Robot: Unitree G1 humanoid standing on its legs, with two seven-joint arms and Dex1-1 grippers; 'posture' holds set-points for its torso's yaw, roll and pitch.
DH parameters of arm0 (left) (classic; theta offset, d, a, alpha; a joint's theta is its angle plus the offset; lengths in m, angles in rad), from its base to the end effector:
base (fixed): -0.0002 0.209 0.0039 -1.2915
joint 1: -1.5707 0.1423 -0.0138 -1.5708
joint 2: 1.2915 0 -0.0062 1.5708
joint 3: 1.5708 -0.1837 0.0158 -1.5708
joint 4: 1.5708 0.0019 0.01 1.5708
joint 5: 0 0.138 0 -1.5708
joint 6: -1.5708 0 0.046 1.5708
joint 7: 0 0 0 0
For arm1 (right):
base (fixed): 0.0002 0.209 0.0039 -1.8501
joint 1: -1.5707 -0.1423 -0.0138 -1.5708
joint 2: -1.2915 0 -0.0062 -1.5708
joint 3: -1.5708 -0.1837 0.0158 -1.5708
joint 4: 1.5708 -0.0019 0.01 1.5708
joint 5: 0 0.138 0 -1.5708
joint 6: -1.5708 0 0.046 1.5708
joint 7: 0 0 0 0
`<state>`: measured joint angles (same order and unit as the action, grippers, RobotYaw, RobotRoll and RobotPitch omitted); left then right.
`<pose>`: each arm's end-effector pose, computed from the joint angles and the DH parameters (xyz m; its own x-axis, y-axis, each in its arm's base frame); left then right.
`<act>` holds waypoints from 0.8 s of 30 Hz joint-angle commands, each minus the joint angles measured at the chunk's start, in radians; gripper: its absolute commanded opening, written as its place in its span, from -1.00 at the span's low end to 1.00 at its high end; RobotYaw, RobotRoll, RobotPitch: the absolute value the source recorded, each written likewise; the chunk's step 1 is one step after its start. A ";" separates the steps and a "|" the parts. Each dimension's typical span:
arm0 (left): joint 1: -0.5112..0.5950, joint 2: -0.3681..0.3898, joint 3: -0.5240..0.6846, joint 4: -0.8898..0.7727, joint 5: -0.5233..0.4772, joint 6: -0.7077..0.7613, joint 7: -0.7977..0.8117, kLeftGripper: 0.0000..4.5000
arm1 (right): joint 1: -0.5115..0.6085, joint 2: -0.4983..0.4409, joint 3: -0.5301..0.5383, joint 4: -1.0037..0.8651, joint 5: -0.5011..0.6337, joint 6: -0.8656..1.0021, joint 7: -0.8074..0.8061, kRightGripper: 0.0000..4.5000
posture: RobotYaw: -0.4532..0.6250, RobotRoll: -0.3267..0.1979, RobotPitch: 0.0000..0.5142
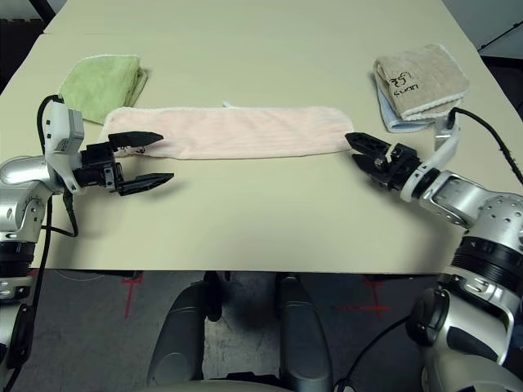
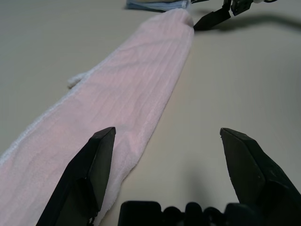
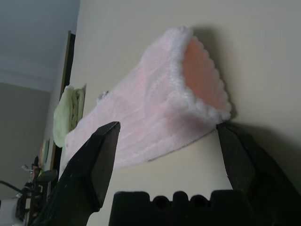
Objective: Fold the towel and set it aside.
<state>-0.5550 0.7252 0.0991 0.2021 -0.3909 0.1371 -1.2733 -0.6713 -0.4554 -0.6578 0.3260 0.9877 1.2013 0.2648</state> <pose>0.2806 0.2789 0.2029 0.4424 -0.8869 -0.1333 0.8555 0.3727 0.3594 0.2771 -0.2820 0.1673 0.8684 0.4939 -0.0439 -0.2618 0.5319 0.8053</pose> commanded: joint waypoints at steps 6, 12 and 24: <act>0.023 0.015 -0.003 -0.041 -0.007 0.019 -0.002 1.00 | -0.022 0.006 0.052 0.070 -0.065 -0.091 -0.001 0.99 | -0.30 0.25 0.01; 0.029 0.017 -0.003 -0.048 -0.006 0.023 0.000 1.00 | -0.001 0.002 0.055 0.053 -0.058 -0.089 0.003 0.72 | -0.30 0.25 0.00; 0.027 0.011 -0.010 -0.045 -0.004 0.023 -0.004 1.00 | 0.077 0.027 0.004 -0.049 0.003 -0.063 -0.053 -0.98 | -0.32 0.25 -0.03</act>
<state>-0.5396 0.7290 0.0987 0.1719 -0.3913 0.1570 -1.2724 -0.6338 -0.4406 -0.6365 0.2970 0.9795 1.1273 0.2397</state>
